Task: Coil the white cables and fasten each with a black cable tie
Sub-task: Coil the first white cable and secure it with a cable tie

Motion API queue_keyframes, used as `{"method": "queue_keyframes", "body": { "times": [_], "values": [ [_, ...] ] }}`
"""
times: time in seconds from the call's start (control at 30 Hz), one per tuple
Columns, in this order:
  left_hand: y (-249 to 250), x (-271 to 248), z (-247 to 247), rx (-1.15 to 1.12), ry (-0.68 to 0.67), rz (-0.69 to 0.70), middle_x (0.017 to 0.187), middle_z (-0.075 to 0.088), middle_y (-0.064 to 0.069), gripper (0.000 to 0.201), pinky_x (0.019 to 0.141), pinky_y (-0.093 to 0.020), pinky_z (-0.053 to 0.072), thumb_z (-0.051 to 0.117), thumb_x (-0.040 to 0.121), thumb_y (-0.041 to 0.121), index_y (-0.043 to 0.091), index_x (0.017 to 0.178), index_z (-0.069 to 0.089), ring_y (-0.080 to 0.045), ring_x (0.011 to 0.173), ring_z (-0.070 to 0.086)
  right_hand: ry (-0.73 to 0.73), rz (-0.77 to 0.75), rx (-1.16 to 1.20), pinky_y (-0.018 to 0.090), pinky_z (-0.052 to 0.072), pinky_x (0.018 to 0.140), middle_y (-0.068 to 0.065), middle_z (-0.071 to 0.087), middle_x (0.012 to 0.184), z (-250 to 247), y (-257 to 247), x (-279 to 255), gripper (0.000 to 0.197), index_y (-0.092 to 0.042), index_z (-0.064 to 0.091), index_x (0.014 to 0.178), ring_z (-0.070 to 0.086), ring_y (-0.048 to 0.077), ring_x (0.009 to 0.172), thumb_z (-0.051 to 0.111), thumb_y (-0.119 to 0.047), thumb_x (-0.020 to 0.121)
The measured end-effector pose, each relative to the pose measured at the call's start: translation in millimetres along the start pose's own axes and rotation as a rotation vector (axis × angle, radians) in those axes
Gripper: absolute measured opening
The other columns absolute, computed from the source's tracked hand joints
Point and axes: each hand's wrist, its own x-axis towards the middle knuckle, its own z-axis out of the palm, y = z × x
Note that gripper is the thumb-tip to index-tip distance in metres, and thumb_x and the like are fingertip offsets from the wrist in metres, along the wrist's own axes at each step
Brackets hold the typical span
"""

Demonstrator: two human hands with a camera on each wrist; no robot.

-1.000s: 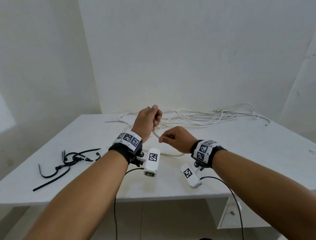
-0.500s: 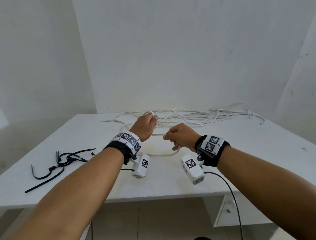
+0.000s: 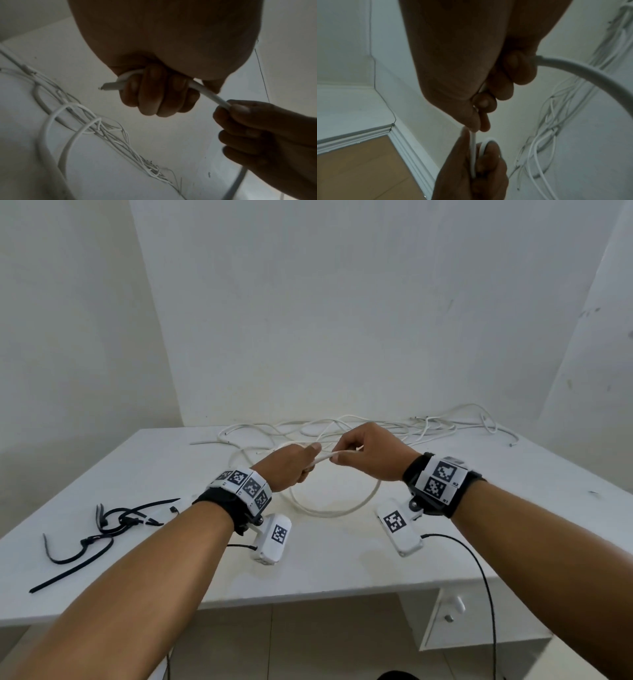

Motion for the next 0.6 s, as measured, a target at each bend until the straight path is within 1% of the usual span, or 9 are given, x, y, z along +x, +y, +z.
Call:
{"method": "queue_keyframes", "body": {
  "times": [0.03, 0.1, 0.17, 0.23, 0.3, 0.37, 0.43, 0.5, 0.6],
  "values": [
    [1.5, -1.4, 1.1, -0.011, -0.011, 0.002, 0.047, 0.041, 0.001, 0.062, 0.056, -0.025, 0.032, 0.025, 0.099, 0.054, 0.011, 0.057, 0.039, -0.012, 0.043, 0.032, 0.025, -0.007, -0.011, 0.023, 0.045, 0.063, -0.005, 0.068, 0.069, -5.2, -0.7, 2.8, 0.013, -0.021, 0.074, 0.076, 0.055, 0.003, 0.06, 0.075, -0.03, 0.085],
    [5.3, -5.0, 3.6, -0.087, -0.048, 0.025, 0.044, 0.036, -0.003, 0.063, 0.05, -0.021, 0.029, 0.033, 0.1, 0.051, 0.013, 0.05, 0.034, -0.014, 0.041, 0.027, 0.1, 0.007, 0.015, 0.023, 0.045, 0.056, -0.009, 0.065, 0.059, -16.1, -0.3, 10.8, 0.018, -0.021, 0.072, 0.07, 0.052, 0.002, 0.051, 0.082, -0.033, 0.078],
    [7.3, -8.3, 4.1, -0.32, -0.095, 0.043, 0.045, 0.028, 0.001, 0.055, 0.046, -0.022, 0.023, 0.043, 0.098, 0.044, 0.022, 0.05, 0.029, -0.015, 0.043, 0.02, 0.13, 0.027, 0.07, 0.018, 0.037, 0.047, -0.013, 0.053, 0.046, -24.8, 2.9, 17.7, 0.027, -0.015, 0.07, 0.068, 0.043, 0.002, 0.042, 0.087, -0.036, 0.072],
    [7.8, -12.1, 0.9, -0.584, -0.119, 0.023, 0.051, 0.019, 0.005, 0.046, 0.044, -0.023, 0.015, 0.045, 0.094, 0.042, 0.025, 0.056, 0.026, -0.012, 0.045, 0.014, 0.103, 0.032, 0.116, 0.014, 0.032, 0.045, -0.014, 0.047, 0.044, -30.3, 6.8, 21.0, 0.03, -0.01, 0.069, 0.071, 0.037, 0.003, 0.041, 0.086, -0.035, 0.074],
    [5.6, -15.1, -3.6, -0.735, -0.116, 0.0, 0.051, 0.017, 0.006, 0.046, 0.043, -0.022, 0.012, 0.044, 0.093, 0.045, 0.024, 0.057, 0.025, -0.009, 0.044, 0.012, 0.078, 0.032, 0.18, 0.019, 0.047, 0.05, -0.005, 0.055, 0.053, -34.1, 12.8, 24.4, 0.025, -0.006, 0.07, 0.076, 0.046, 0.007, 0.048, 0.083, -0.028, 0.079],
    [1.6, -20.1, -8.3, -0.84, -0.125, 0.005, 0.048, 0.018, 0.007, 0.05, 0.043, -0.023, 0.011, 0.043, 0.095, 0.047, 0.024, 0.054, 0.027, -0.009, 0.042, 0.011, 0.085, 0.028, 0.239, 0.032, 0.059, 0.062, 0.003, 0.062, 0.065, -38.6, 19.7, 27.9, 0.02, -0.006, 0.071, 0.081, 0.055, 0.012, 0.059, 0.079, -0.023, 0.083],
    [-1.0, -26.4, -12.8, -0.945, -0.132, 0.009, 0.047, 0.015, 0.007, 0.053, 0.045, -0.026, 0.009, 0.041, 0.097, 0.048, 0.024, 0.051, 0.029, -0.011, 0.043, 0.007, 0.12, 0.033, 0.271, 0.03, 0.054, 0.056, 0.002, 0.061, 0.067, -41.0, 25.2, 30.4, 0.015, -0.009, 0.071, 0.083, 0.051, 0.013, 0.059, 0.077, -0.023, 0.086],
    [2.5, -31.5, -17.2, -1.079, -0.133, 0.01, 0.049, 0.01, 0.005, 0.052, 0.044, -0.025, 0.01, 0.038, 0.094, 0.047, 0.024, 0.049, 0.032, -0.013, 0.044, 0.005, 0.186, 0.046, 0.307, 0.022, 0.04, 0.047, -0.004, 0.061, 0.064, -36.6, 28.2, 30.9, 0.012, -0.014, 0.072, 0.081, 0.045, 0.01, 0.051, 0.076, -0.024, 0.086],
    [13.9, -31.9, -23.8, -1.207, -0.105, 0.06, 0.051, 0.009, 0.005, 0.049, 0.041, -0.022, 0.014, 0.035, 0.094, 0.046, 0.024, 0.05, 0.034, -0.013, 0.044, 0.006, 0.223, 0.037, 0.21, 0.018, 0.034, 0.048, -0.011, 0.062, 0.058, -13.4, 32.9, 30.5, 0.02, -0.023, 0.068, 0.068, 0.041, 0.002, 0.044, 0.075, -0.029, 0.086]
  ]
}}
